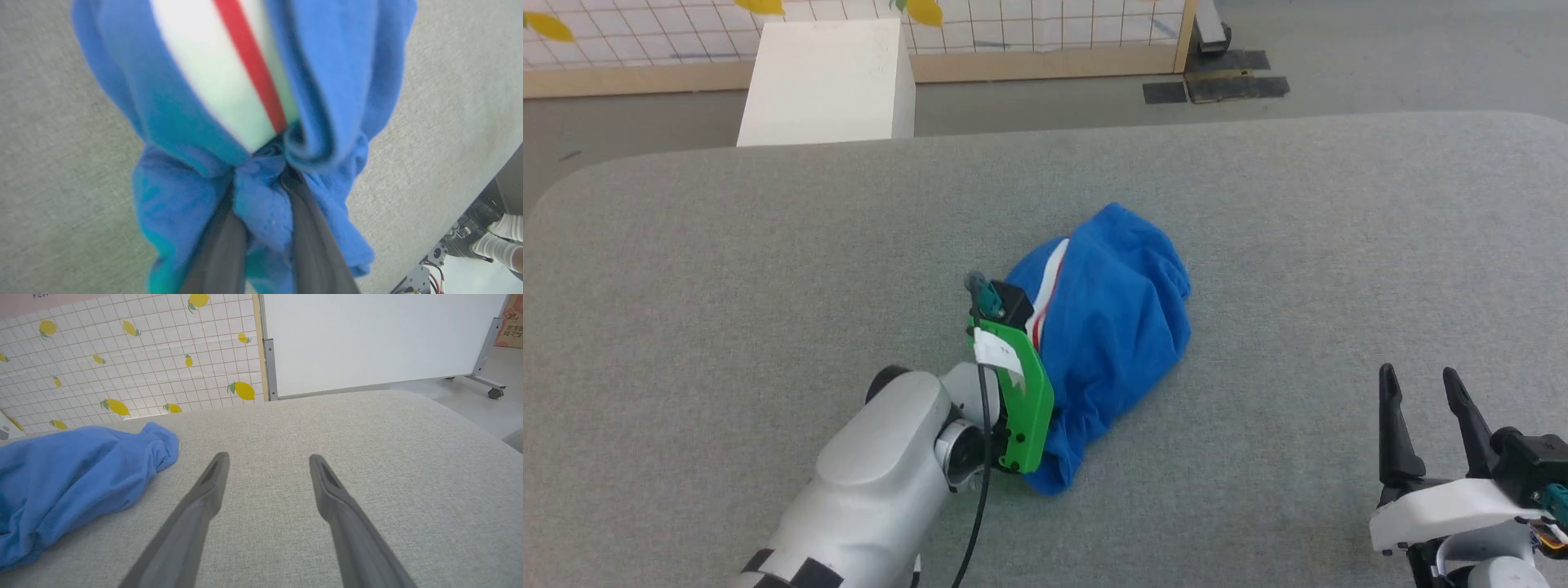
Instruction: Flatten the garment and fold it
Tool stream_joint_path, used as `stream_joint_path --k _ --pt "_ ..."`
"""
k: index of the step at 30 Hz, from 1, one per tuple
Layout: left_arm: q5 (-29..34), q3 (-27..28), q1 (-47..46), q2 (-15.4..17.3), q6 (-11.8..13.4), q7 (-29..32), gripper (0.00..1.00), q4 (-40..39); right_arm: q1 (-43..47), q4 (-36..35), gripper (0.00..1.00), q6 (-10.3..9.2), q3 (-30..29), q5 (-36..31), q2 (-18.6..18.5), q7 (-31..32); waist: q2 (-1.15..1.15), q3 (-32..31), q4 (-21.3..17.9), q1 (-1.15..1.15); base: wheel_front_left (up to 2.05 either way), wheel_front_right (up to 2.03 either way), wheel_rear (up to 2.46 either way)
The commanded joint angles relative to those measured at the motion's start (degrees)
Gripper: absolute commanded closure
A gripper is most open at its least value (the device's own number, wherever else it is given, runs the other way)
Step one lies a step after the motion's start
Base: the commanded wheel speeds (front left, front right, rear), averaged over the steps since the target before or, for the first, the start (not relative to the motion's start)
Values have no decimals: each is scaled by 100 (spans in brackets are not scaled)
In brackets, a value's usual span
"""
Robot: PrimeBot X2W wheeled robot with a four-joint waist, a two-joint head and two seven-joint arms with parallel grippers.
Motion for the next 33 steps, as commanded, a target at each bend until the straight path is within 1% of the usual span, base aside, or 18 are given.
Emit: stream_joint_path --k 1,5,6,7,12,14,18,22,26,28,30,32,33 --pt "-28 -55 116 -32 -3 199 100 139 -23 -38 0 -9 3 28 2 -33 0 63 26 0 0 0 0" --pt "-213 -34 147 -102 69 519 100 318 -51 -39 0 -9 13 25 2 -33 0 124 58 0 0 0 0" --pt "-283 5 146 -118 86 569 67 325 -54 -33 0 -9 14 28 2 -33 0 122 68 0 0 0 0" --pt "-359 62 133 -133 114 599 0 316 -52 -26 0 -9 16 32 2 -33 0 117 82 0 0 0 0" --pt "-651 416 -30 -120 173 466 0 40 -23 35 0 -9 31 58 2 -34 0 4 162 0 0 0 0" --pt "-835 639 -86 -89 179 378 0 -153 -12 55 0 -9 32 70 2 -34 0 -70 198 0 0 0 0" --pt "-1153 1065 -162 45 245 244 0 -588 16 73 0 -9 35 77 2 -34 0 -222 270 0 0 0 0" --pt "-1410 1518 -108 240 403 12 0 -1044 43 84 0 -9 35 71 2 -34 0 -354 335 0 0 0 0" --pt "-1429 1990 37 480 494 -682 0 -1572 62 73 0 -9 30 72 2 -34 0 -420 395 0 0 0 0" --pt "-1222 2132 132 674 538 -1132 0 -1800 74 68 0 -9 22 71 2 -34 0 -438 425 0 0 0 0" --pt "-996 2325 274 841 578 -1742 0 -2033 83 62 0 -9 18 70 2 -34 0 -444 452 0 0 0 0" --pt "-716 2376 424 995 623 -2183 0 -2182 90 60 0 -9 9 69 2 -34 0 -451 469 0 0 0 0" --pt "-552 2436 532 1074 648 -2520 0 -2279 94 61 0 -9 10 71 2 -34 0 -457 475 0 0 0 0"
